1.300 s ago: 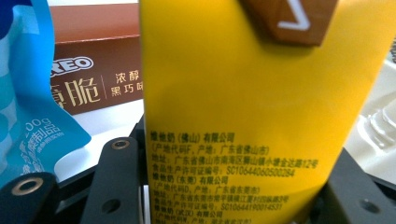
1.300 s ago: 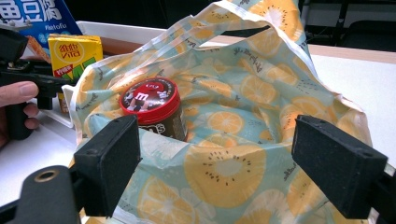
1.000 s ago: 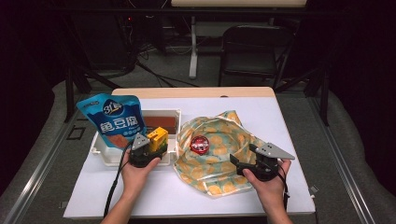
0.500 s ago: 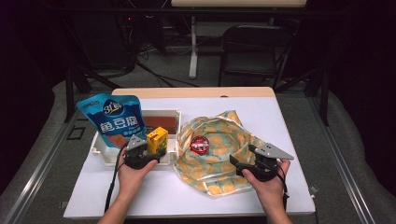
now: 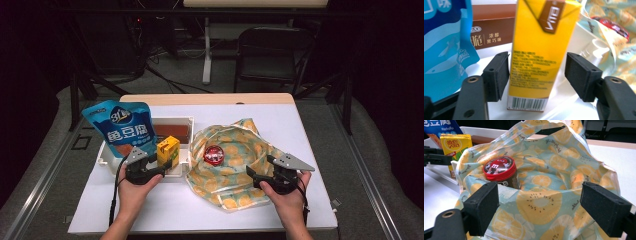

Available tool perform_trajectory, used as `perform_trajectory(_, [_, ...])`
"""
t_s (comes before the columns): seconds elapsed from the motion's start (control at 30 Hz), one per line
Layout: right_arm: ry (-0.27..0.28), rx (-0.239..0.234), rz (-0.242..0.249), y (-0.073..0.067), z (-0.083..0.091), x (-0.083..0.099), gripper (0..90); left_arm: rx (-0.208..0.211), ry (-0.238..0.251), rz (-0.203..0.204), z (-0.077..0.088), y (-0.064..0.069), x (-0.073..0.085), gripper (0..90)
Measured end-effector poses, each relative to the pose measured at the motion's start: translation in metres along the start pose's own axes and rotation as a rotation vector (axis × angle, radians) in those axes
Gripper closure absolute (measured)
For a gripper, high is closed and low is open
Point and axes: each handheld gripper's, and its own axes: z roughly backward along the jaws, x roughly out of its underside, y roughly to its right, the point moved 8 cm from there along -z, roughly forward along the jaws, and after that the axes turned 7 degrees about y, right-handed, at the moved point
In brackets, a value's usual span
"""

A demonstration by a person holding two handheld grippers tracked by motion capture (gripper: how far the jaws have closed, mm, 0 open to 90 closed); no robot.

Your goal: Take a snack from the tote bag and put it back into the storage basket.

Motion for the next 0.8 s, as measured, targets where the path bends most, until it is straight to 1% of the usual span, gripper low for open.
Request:
perform_trajectory(0.03, [0.0, -0.001, -0.004, 0.0, 0.0, 0.0, 14.8, -0.004, -0.005, -0.01, 0.0, 0.0, 0.0, 37.8])
perform_trajectory(0.07, [-0.005, -0.003, 0.001, 0.0, -0.001, 0.001, 14.8, -0.013, -0.009, -0.012, -0.001, 0.0, -0.001, 38.0])
perform_trajectory(0.13, [-0.008, -0.001, 0.002, 0.0, -0.001, 0.001, 14.8, -0.019, -0.001, -0.016, -0.003, -0.002, -0.005, 37.2])
perform_trajectory(0.2, [-0.01, -0.001, 0.004, -0.001, -0.002, 0.002, 14.8, -0.016, 0.001, -0.013, -0.006, -0.002, -0.009, 36.8])
perform_trajectory(0.3, [-0.017, -0.003, 0.004, -0.001, -0.003, 0.003, 14.8, -0.021, 0.002, -0.025, -0.01, -0.001, -0.013, 37.3])
perform_trajectory(0.33, [-0.019, -0.001, 0.005, -0.001, -0.003, 0.003, 14.8, -0.017, 0.002, -0.028, -0.011, 0.0, -0.015, 39.3])
perform_trajectory(0.37, [-0.018, 0.001, 0.002, -0.001, -0.004, 0.004, 14.8, -0.028, 0.01, -0.035, -0.011, 0.0, -0.017, 42.2])
perform_trajectory(0.4, [-0.017, 0.0, 0.001, 0.0, -0.004, 0.004, 14.8, -0.029, 0.011, -0.052, -0.011, -0.001, -0.019, 47.6])
perform_trajectory(0.47, [-0.022, 0.001, 0.003, 0.0, -0.004, 0.005, 14.9, -0.037, 0.01, -0.074, -0.013, 0.0, -0.02, 50.6])
perform_trajectory(0.5, [-0.019, 0.003, -0.001, 0.001, -0.004, 0.005, 14.9, -0.039, 0.012, -0.078, -0.014, 0.0, -0.021, 51.3])
perform_trajectory(0.57, [-0.023, 0.006, 0.001, 0.001, -0.004, 0.005, 14.9, -0.047, 0.032, -0.074, -0.017, 0.0, -0.023, 52.1])
perform_trajectory(0.6, [-0.023, 0.006, 0.0, 0.001, -0.005, 0.006, 14.9, -0.042, 0.033, -0.071, -0.018, -0.001, -0.024, 52.3])
perform_trajectory(0.67, [-0.02, 0.004, -0.003, 0.001, -0.005, 0.006, 15.0, -0.022, 0.052, -0.049, -0.023, -0.001, -0.026, 52.6])
perform_trajectory(0.73, [-0.023, 0.007, 0.0, 0.002, -0.005, 0.006, 14.9, -0.004, 0.069, -0.038, -0.029, 0.0, -0.027, 52.7])
perform_trajectory(0.77, [-0.026, 0.006, 0.001, 0.002, -0.005, 0.006, 14.9, 0.003, 0.082, -0.035, -0.032, 0.0, -0.028, 52.7])
perform_trajectory(0.8, [-0.027, 0.009, 0.001, 0.003, -0.005, 0.007, 15.0, 0.005, 0.084, -0.046, -0.034, 0.0, -0.028, 52.7])
